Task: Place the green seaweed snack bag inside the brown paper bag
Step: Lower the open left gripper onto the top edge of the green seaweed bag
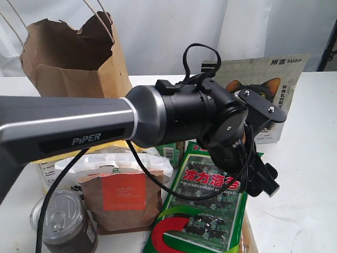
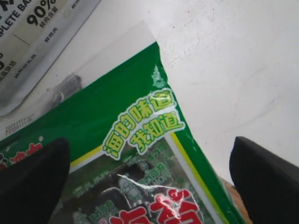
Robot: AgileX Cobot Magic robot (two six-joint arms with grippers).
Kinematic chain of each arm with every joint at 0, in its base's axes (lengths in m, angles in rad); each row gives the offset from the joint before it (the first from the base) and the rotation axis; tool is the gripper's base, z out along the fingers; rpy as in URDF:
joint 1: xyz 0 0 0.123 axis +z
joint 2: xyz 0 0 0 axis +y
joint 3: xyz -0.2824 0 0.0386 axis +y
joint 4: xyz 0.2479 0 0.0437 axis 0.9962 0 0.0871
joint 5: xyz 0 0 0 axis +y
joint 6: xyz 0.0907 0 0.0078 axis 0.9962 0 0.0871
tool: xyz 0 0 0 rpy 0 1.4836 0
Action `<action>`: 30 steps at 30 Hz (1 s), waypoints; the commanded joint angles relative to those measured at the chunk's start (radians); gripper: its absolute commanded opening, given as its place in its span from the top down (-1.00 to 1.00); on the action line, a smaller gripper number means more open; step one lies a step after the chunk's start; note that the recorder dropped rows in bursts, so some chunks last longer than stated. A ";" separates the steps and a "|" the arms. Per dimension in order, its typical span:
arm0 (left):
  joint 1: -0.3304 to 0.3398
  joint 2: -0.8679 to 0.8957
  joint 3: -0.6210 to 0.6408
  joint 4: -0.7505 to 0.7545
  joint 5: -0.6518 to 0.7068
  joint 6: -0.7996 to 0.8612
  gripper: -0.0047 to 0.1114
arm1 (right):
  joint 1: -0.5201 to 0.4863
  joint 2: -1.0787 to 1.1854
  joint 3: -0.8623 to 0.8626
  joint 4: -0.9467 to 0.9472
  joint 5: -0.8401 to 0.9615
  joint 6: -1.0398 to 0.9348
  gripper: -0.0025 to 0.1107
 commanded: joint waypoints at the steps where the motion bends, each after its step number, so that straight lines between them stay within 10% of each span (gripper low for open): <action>1: -0.011 0.023 -0.006 -0.006 -0.005 -0.009 -0.55 | -0.006 -0.005 0.002 0.002 -0.002 -0.004 0.96; 12: -0.034 0.051 -0.006 0.051 -0.028 -0.059 -0.53 | -0.006 -0.005 0.002 0.002 -0.002 -0.004 0.96; 22: -0.034 0.058 -0.006 0.105 -0.020 -0.107 0.39 | -0.006 -0.005 0.002 0.002 -0.002 -0.004 0.96; 30: -0.034 0.050 -0.028 0.097 0.021 -0.114 0.42 | -0.006 -0.005 0.002 0.002 -0.002 -0.004 0.96</action>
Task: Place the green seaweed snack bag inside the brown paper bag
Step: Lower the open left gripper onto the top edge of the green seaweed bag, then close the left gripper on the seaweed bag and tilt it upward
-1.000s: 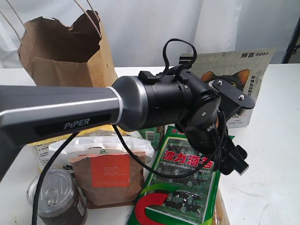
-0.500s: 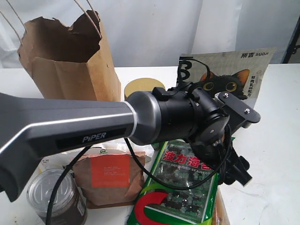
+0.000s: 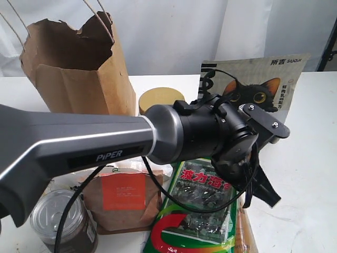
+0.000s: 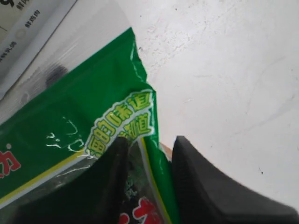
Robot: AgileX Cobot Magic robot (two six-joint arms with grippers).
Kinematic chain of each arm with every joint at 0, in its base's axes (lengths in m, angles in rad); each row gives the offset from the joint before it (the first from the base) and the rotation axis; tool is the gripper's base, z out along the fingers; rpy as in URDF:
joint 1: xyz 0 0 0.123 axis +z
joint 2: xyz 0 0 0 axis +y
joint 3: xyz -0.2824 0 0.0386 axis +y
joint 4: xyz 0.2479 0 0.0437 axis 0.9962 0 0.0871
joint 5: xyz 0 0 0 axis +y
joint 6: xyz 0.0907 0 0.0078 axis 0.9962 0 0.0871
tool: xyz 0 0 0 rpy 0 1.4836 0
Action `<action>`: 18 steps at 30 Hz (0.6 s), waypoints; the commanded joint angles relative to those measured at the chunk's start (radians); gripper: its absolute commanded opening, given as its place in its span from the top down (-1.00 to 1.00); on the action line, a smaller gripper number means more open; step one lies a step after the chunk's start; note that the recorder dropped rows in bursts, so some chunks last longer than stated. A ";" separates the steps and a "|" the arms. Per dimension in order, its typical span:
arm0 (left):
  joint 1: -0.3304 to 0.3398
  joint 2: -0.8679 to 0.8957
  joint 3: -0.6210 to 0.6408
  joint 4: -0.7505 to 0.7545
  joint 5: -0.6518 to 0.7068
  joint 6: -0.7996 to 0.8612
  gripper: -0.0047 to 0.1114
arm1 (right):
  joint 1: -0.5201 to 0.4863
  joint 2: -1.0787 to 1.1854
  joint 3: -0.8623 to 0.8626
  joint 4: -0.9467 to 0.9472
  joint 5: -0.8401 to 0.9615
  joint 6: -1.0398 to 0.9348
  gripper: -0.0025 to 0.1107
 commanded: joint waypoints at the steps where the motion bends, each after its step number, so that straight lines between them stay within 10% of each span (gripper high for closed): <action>1: -0.003 -0.011 -0.031 -0.002 0.047 -0.015 0.42 | -0.006 -0.005 0.002 0.002 -0.002 -0.004 0.96; 6: -0.003 -0.054 -0.044 -0.011 0.057 -0.015 0.51 | -0.006 -0.005 0.002 0.002 -0.002 -0.004 0.96; 9: -0.003 -0.083 -0.044 -0.013 0.061 -0.002 0.91 | -0.006 -0.005 0.002 0.002 -0.002 -0.004 0.96; 18: -0.007 -0.131 -0.044 -0.031 0.092 0.013 0.92 | -0.006 -0.005 0.002 0.002 -0.002 -0.004 0.96</action>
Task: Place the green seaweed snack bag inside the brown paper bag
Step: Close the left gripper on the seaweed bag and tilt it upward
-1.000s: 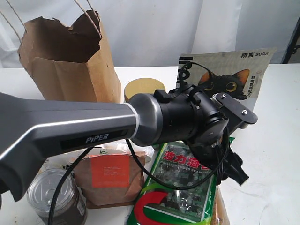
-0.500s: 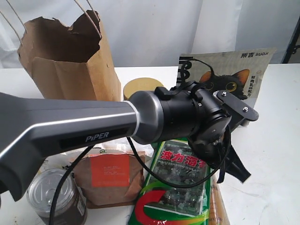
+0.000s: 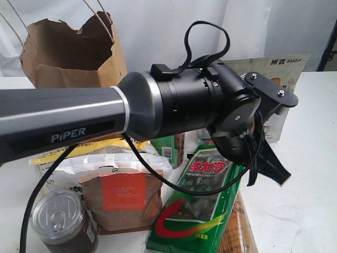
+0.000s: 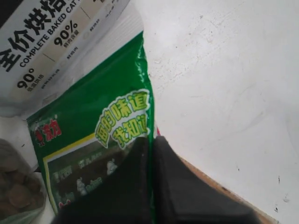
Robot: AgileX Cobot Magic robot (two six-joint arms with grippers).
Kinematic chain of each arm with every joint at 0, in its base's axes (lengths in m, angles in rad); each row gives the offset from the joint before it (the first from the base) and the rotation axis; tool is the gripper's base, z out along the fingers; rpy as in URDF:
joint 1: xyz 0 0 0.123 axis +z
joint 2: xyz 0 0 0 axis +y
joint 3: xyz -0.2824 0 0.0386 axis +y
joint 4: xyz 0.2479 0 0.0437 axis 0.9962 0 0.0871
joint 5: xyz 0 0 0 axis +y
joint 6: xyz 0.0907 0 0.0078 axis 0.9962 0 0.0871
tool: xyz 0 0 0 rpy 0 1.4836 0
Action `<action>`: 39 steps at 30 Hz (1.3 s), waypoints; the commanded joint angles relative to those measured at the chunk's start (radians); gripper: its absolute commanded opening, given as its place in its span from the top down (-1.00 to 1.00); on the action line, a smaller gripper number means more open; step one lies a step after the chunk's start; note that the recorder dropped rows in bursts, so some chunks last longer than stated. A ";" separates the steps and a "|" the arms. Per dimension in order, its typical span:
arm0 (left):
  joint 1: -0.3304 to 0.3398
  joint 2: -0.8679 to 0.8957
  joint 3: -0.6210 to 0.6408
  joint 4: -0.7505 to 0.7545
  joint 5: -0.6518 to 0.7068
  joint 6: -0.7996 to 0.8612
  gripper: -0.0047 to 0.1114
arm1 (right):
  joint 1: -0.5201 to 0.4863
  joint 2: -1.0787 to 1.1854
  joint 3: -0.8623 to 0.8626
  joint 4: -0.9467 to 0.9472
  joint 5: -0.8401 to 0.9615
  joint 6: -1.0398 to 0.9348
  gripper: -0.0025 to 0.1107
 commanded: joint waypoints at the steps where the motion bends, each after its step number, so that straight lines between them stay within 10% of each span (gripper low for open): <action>1: -0.013 -0.033 -0.006 -0.018 0.022 0.008 0.92 | -0.006 -0.005 0.002 0.002 -0.002 -0.004 0.96; 29: -0.085 -0.261 -0.006 0.157 0.142 -0.015 0.92 | -0.006 -0.005 0.002 0.002 -0.002 -0.004 0.96; 39: -0.079 -0.261 0.181 0.129 0.101 0.001 0.92 | -0.006 -0.005 0.002 0.002 -0.002 -0.004 0.96</action>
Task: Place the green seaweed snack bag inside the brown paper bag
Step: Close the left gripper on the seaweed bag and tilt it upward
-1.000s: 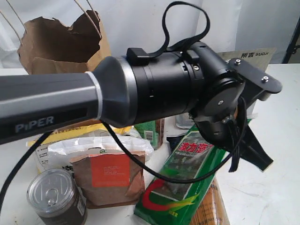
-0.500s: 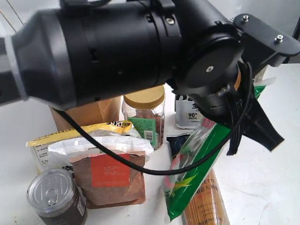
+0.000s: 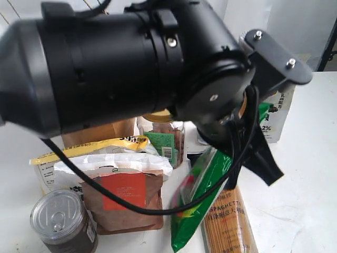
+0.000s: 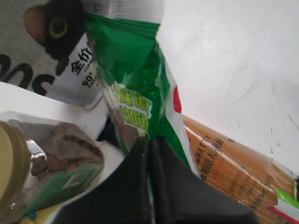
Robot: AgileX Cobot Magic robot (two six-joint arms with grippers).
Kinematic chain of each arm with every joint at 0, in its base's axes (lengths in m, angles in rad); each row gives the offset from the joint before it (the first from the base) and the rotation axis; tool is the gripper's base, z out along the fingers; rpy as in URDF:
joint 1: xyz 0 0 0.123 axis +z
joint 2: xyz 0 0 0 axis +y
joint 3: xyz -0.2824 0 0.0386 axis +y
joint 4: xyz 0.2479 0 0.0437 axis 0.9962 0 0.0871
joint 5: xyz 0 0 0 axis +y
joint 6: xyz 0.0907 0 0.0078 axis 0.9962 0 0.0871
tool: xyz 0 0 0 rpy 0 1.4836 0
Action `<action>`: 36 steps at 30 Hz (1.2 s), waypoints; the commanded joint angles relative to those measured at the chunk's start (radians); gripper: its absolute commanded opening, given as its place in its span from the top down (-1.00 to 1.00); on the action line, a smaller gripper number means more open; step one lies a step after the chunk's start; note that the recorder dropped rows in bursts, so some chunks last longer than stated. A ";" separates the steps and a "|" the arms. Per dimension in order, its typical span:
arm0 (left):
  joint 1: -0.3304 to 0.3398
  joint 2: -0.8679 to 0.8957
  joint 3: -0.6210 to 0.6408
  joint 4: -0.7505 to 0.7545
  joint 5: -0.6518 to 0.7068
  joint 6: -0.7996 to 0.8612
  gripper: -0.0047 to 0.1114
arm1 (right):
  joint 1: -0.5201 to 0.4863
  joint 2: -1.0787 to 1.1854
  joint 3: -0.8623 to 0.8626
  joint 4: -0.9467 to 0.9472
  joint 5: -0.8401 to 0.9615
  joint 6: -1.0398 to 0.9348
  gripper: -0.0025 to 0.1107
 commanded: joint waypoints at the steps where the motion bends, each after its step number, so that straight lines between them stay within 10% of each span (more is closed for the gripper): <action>1: 0.001 -0.008 0.094 -0.060 -0.042 0.018 0.92 | -0.006 -0.005 0.002 0.002 -0.002 -0.004 0.96; 21: 0.001 0.090 0.134 -0.092 -0.180 -0.012 0.92 | -0.006 -0.005 0.002 0.002 -0.002 -0.004 0.96; 36: -0.001 0.090 0.134 -0.216 -0.196 0.198 0.31 | -0.006 -0.005 0.002 0.002 -0.002 -0.004 0.96</action>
